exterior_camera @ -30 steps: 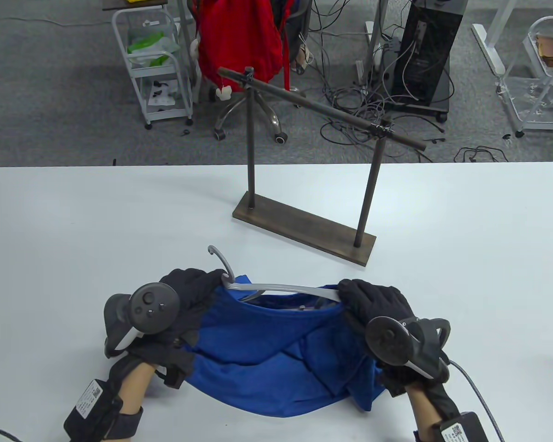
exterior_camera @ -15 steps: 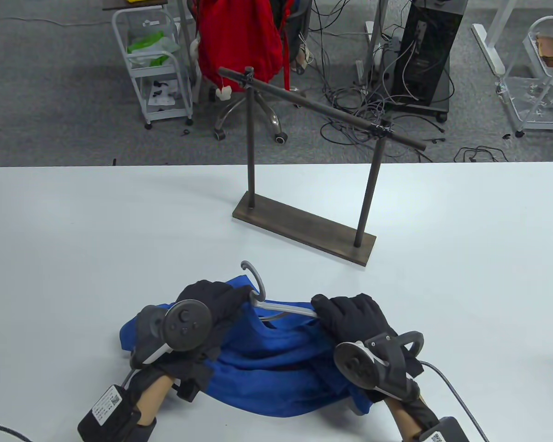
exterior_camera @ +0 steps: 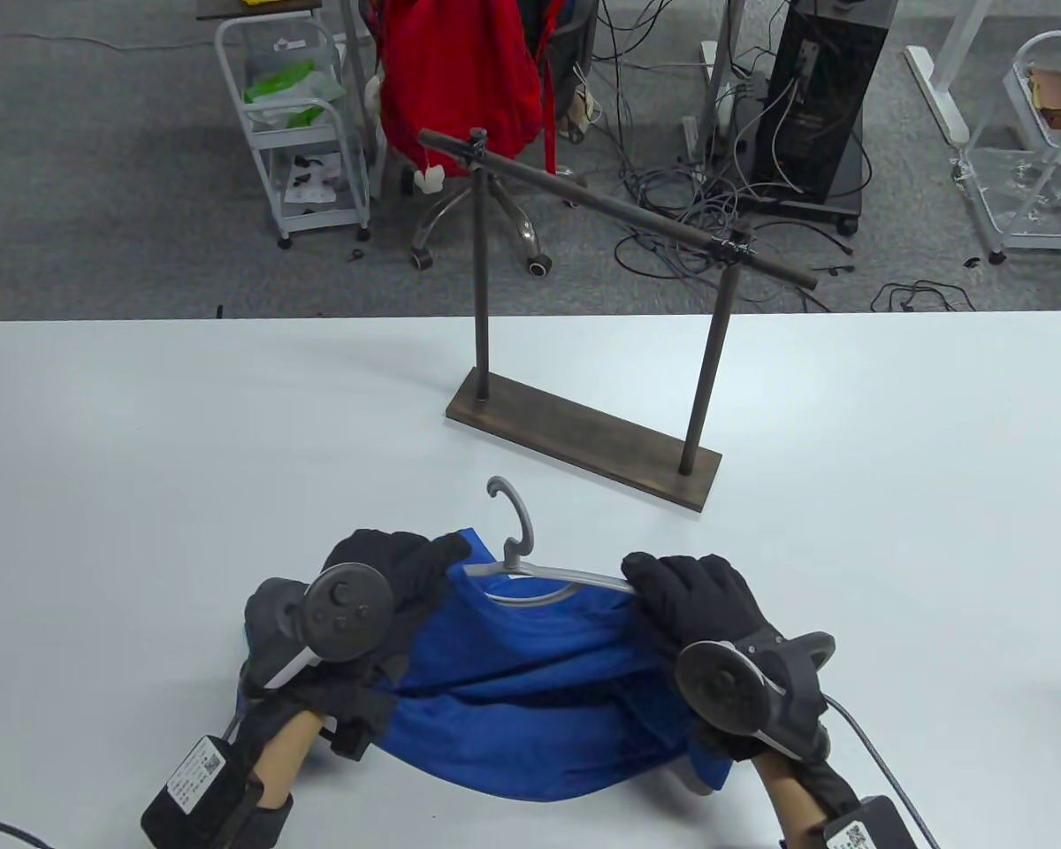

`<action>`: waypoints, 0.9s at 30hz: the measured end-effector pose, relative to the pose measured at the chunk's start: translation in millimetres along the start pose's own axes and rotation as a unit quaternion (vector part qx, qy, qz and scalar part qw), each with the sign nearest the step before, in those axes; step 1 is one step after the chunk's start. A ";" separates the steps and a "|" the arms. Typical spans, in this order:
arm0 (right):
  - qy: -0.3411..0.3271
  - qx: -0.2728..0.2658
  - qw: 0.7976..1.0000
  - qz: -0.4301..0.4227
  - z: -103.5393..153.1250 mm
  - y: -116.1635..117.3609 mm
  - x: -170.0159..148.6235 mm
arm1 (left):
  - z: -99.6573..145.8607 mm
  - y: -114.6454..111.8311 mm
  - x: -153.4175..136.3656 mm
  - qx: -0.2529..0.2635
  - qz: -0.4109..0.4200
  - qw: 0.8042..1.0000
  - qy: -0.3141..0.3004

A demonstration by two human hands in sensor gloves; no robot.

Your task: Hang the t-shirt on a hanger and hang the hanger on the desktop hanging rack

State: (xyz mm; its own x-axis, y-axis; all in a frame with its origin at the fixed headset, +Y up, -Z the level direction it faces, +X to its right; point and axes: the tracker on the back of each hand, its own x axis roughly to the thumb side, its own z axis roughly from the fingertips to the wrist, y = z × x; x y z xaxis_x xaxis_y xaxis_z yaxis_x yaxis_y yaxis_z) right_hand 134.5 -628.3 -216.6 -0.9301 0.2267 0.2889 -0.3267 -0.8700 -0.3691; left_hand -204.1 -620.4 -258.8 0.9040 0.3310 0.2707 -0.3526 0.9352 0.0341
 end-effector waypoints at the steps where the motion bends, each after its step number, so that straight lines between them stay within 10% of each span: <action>1: 0.005 -0.003 1.000 -0.006 -0.7 -0.8 -3.6 | -1.3 1.4 -6.3 0.003 0.009 1.000 0.008; 27: 0.045 -0.089 0.993 0.058 -10.5 -25.6 -17.5 | 18.8 23.4 27.0 0.053 -0.003 0.998 -0.045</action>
State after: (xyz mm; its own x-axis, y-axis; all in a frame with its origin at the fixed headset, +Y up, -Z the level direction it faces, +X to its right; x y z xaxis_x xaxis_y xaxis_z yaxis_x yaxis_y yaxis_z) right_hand 157.4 -605.4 -221.5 -0.9717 0.1759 0.1577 -0.2343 -0.8028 -0.5483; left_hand -192.5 -592.0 -232.6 0.8828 0.3074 0.3551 -0.3741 0.9173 0.1360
